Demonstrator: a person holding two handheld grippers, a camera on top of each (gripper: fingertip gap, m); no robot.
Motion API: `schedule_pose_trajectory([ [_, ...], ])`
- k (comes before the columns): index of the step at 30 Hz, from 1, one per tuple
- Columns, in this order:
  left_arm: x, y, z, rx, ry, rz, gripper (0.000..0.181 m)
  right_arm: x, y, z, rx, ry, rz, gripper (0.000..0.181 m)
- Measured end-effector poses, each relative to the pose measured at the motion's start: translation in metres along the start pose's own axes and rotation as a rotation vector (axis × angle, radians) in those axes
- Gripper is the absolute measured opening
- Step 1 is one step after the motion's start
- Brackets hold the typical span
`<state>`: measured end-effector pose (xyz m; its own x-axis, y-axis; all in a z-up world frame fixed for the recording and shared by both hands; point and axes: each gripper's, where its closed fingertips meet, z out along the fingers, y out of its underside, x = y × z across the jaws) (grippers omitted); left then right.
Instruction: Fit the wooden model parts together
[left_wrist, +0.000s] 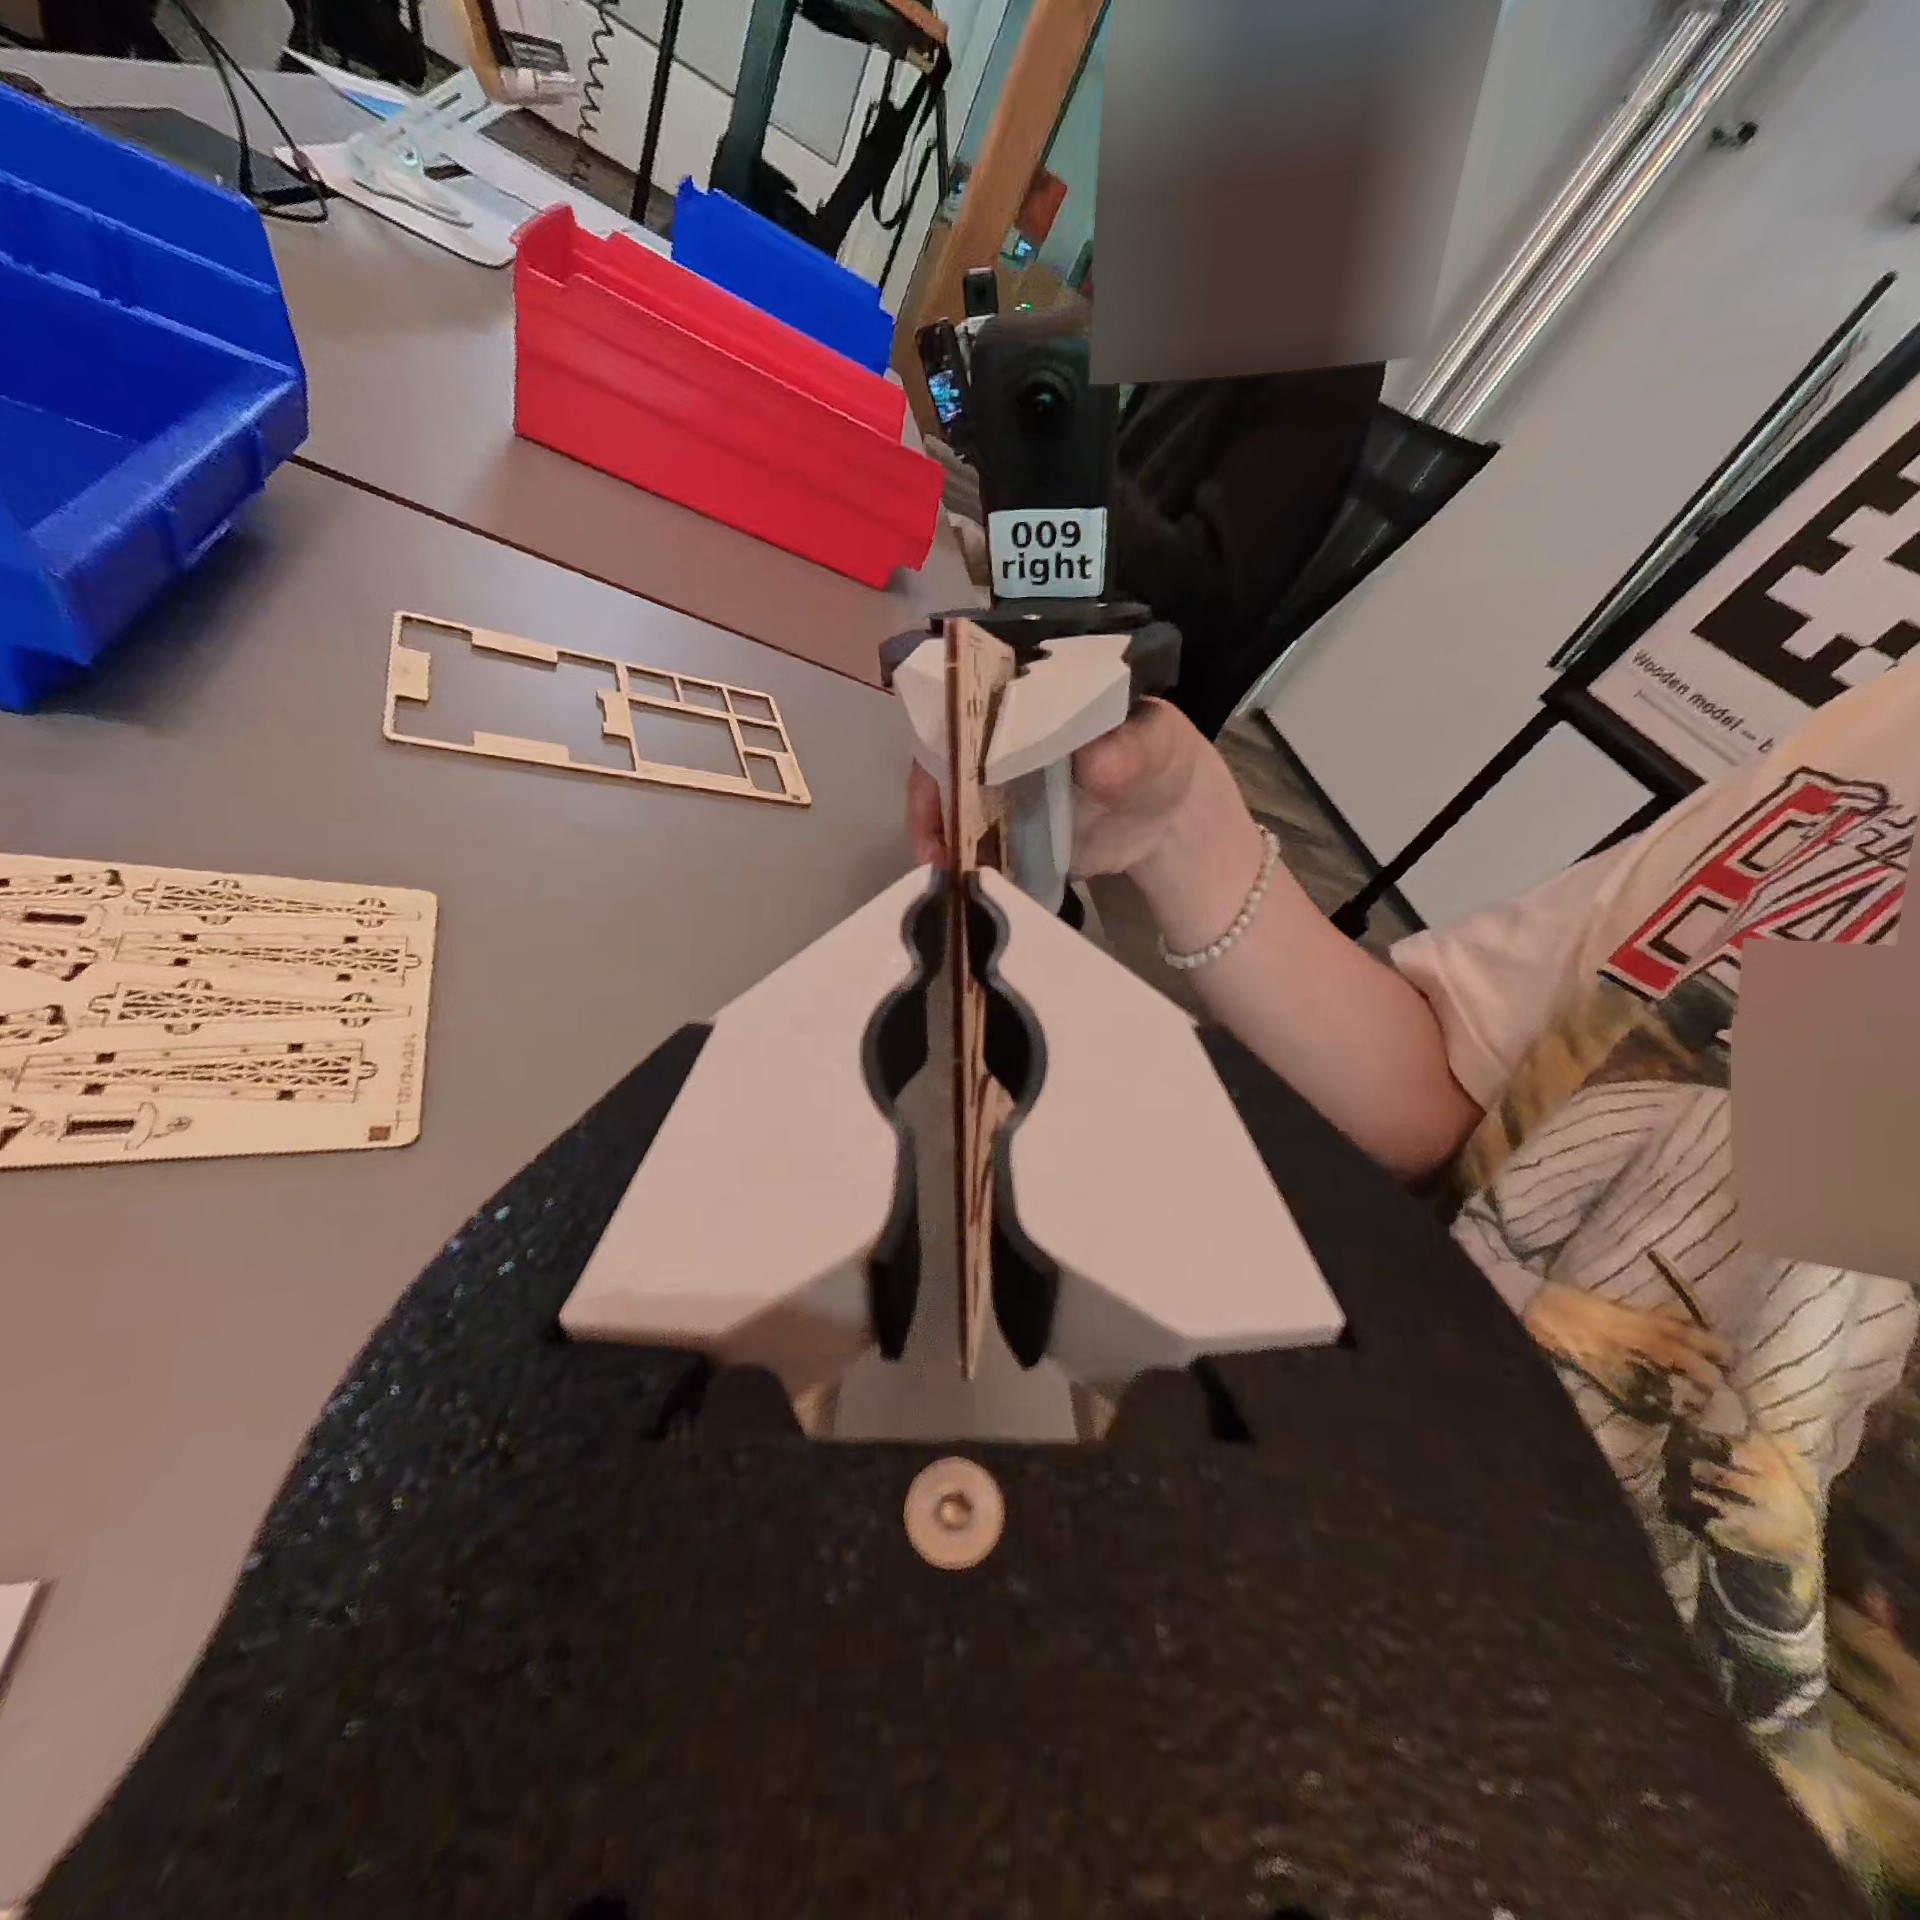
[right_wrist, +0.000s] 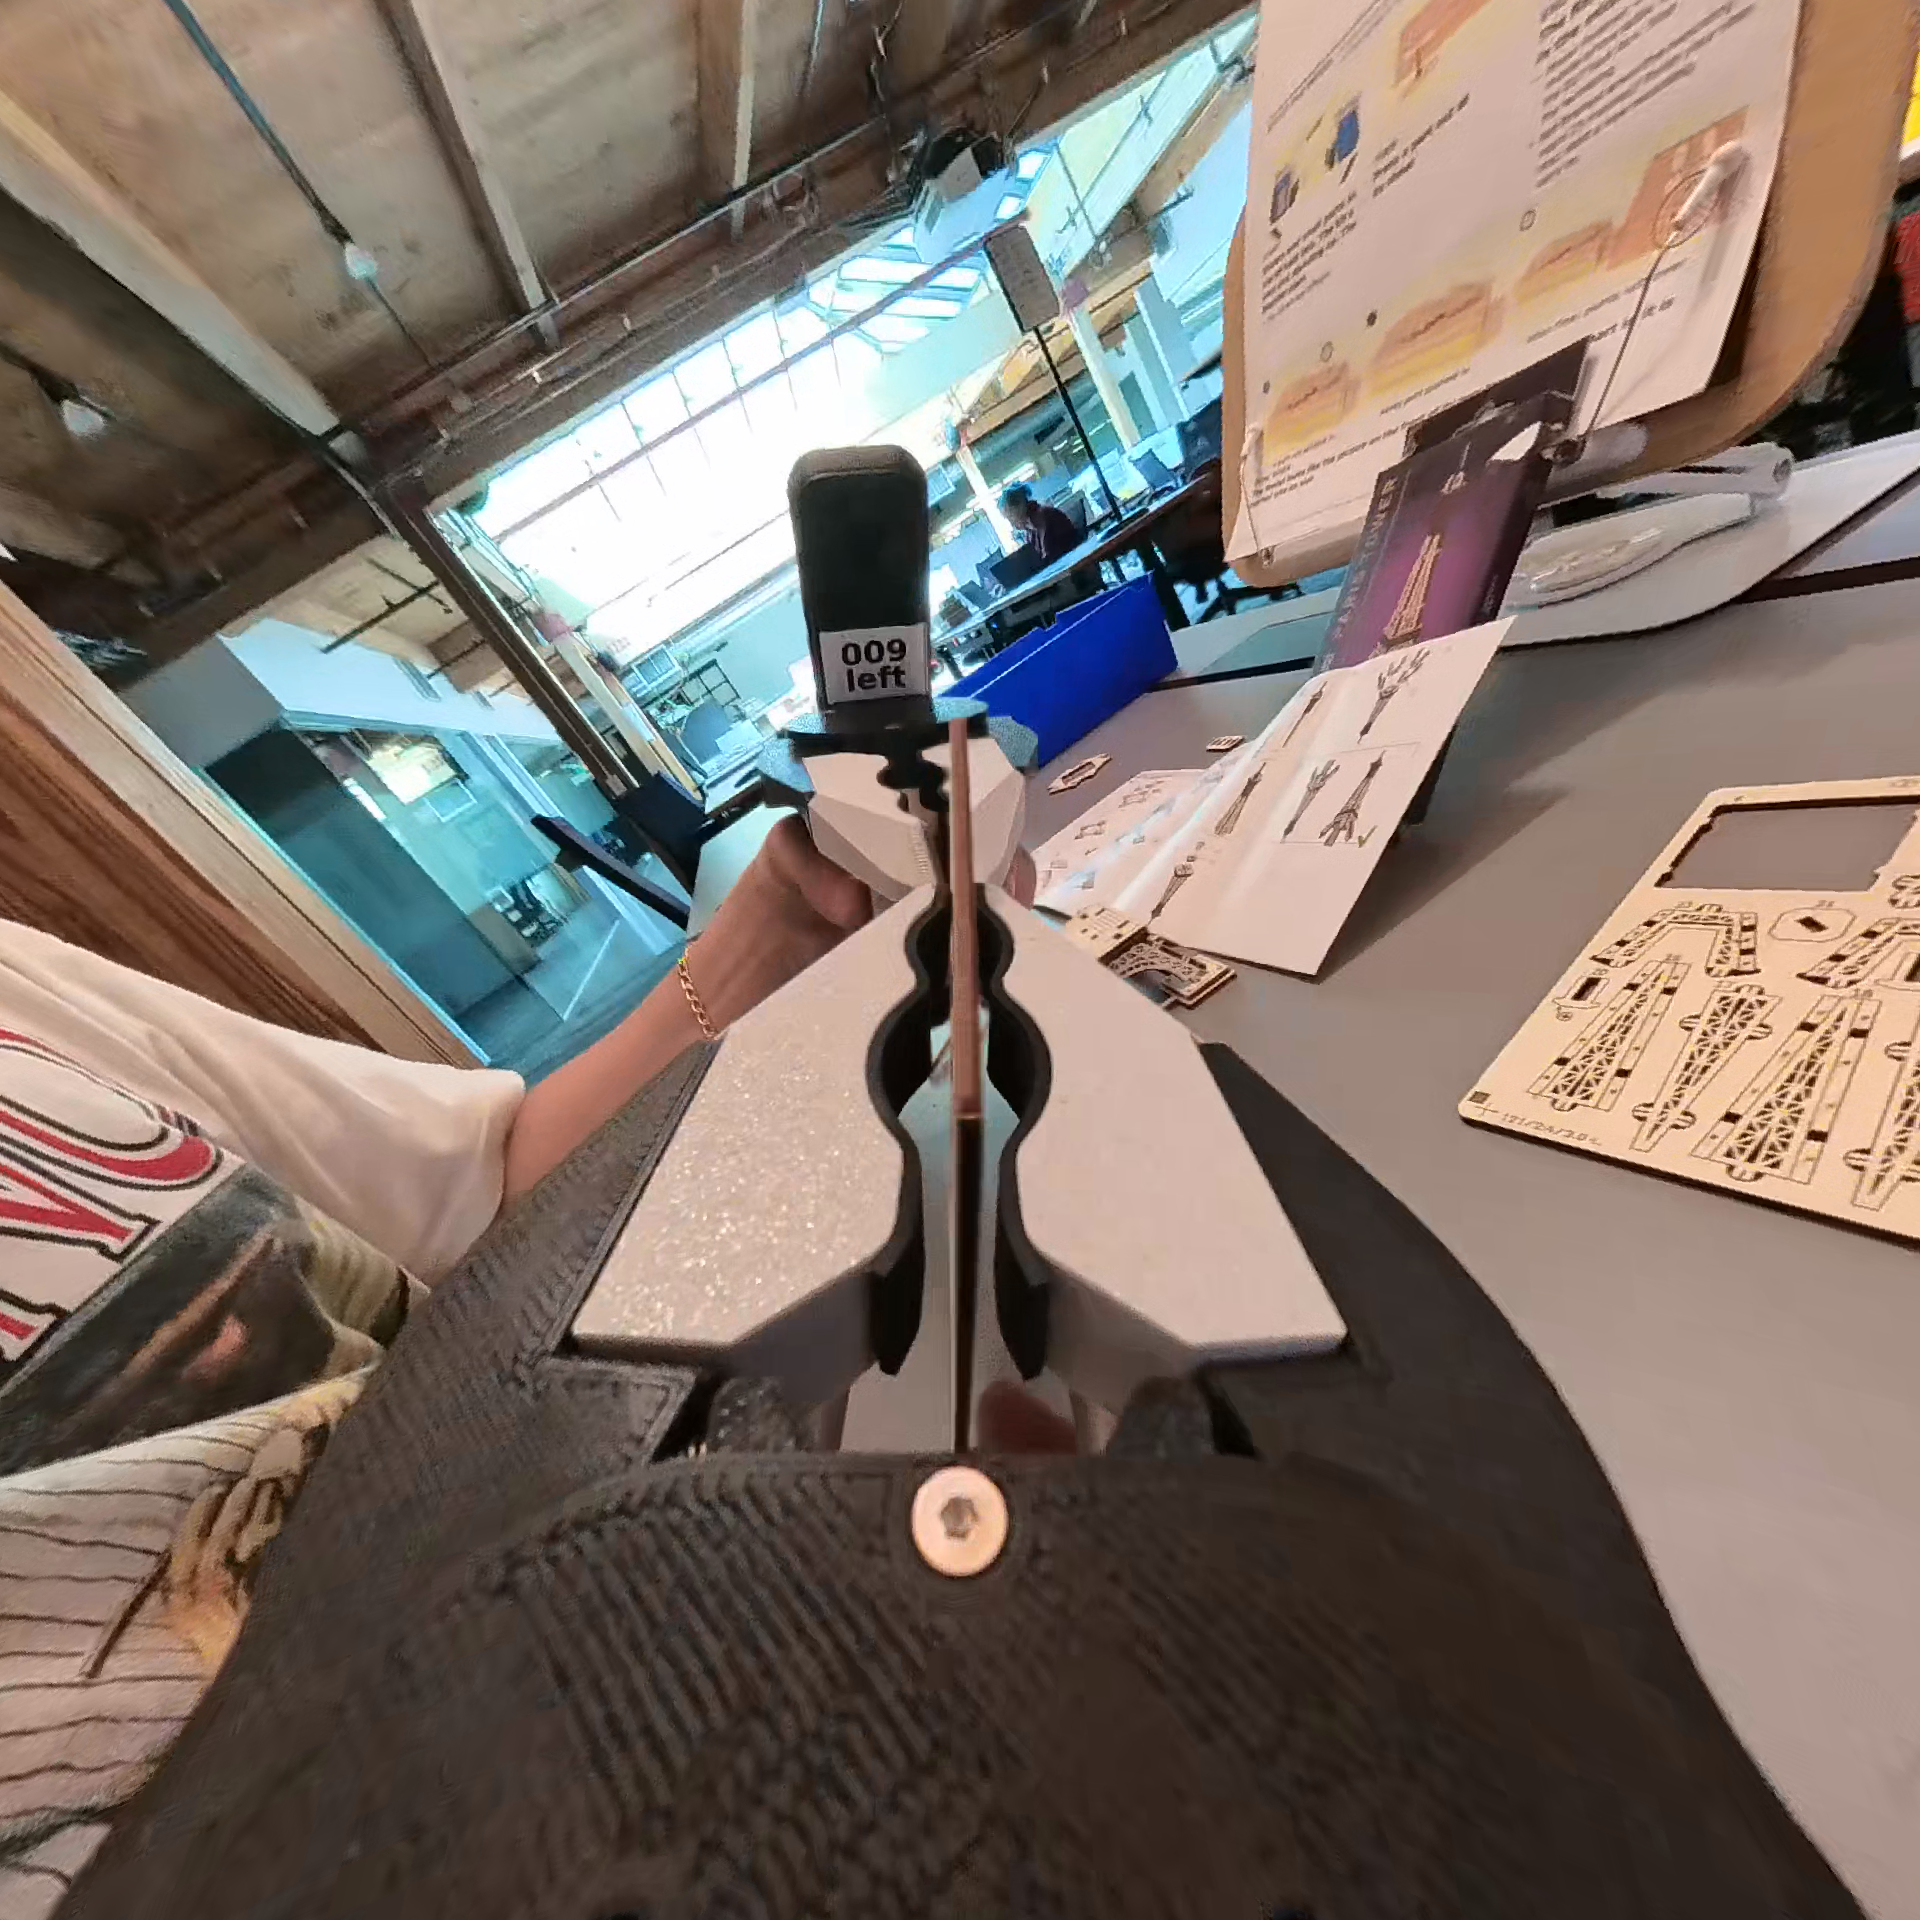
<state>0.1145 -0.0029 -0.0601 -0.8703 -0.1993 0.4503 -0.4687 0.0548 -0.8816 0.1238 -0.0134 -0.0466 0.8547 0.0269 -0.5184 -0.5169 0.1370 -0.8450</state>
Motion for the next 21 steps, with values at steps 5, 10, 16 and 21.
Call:
schedule_pose_trajectory([
  [5,-0.004,0.013,0.000,-0.124,0.010,-0.057,0.000,0.013,-0.003,-0.017,-0.039,0.153,-0.164,0.054],
  [10,0.005,0.031,0.000,-0.347,0.119,-0.138,0.000,-0.001,0.004,-0.021,-0.105,0.109,-0.264,0.046],
  [16,-0.003,0.044,0.013,-0.501,0.147,-0.156,0.000,0.012,0.047,-0.007,-0.279,0.070,-0.114,0.016],
  [21,-0.029,0.037,0.024,-0.386,-0.059,0.014,0.001,0.036,0.045,-0.015,-0.193,0.083,0.070,0.006],
])
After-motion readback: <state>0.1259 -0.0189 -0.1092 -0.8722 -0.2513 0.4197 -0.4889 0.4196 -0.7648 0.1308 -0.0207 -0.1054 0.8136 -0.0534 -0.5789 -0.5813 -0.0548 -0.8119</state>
